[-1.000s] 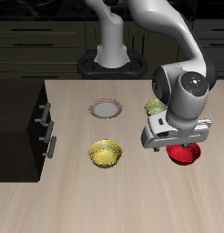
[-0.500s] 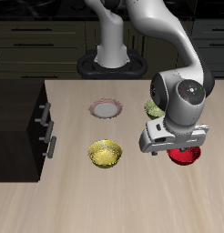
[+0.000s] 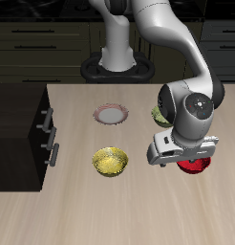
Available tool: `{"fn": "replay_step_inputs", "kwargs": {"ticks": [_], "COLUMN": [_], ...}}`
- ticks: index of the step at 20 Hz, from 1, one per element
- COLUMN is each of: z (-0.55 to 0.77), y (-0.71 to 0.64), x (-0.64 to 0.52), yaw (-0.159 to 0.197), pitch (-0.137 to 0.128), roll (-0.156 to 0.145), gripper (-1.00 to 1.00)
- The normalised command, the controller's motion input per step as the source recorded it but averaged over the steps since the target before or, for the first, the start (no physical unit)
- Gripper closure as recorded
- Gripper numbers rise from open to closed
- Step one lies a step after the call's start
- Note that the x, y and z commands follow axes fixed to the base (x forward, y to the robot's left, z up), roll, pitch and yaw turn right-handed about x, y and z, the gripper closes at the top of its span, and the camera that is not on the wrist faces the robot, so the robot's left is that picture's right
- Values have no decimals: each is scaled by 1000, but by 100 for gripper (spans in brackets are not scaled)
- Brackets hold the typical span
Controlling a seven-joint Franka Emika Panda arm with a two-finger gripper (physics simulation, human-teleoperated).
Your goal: Place the red bowl on top of the wooden cabinet
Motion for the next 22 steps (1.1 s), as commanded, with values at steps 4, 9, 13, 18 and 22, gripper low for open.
{"fn": "replay_step_inputs", "kwargs": {"ticks": [4,9,13,18,22], "z": [-64,-143,-61,35,9], "y": [19,26,-17,58,40], "x": [-24,-57,-63,-63,-26], "yaw": [-20,-10,-76,43,3], "pitch": [35,49,20,-53,12], "roll": [18,19,77,22,22], "gripper": [-100,-100,100,100,100]}}
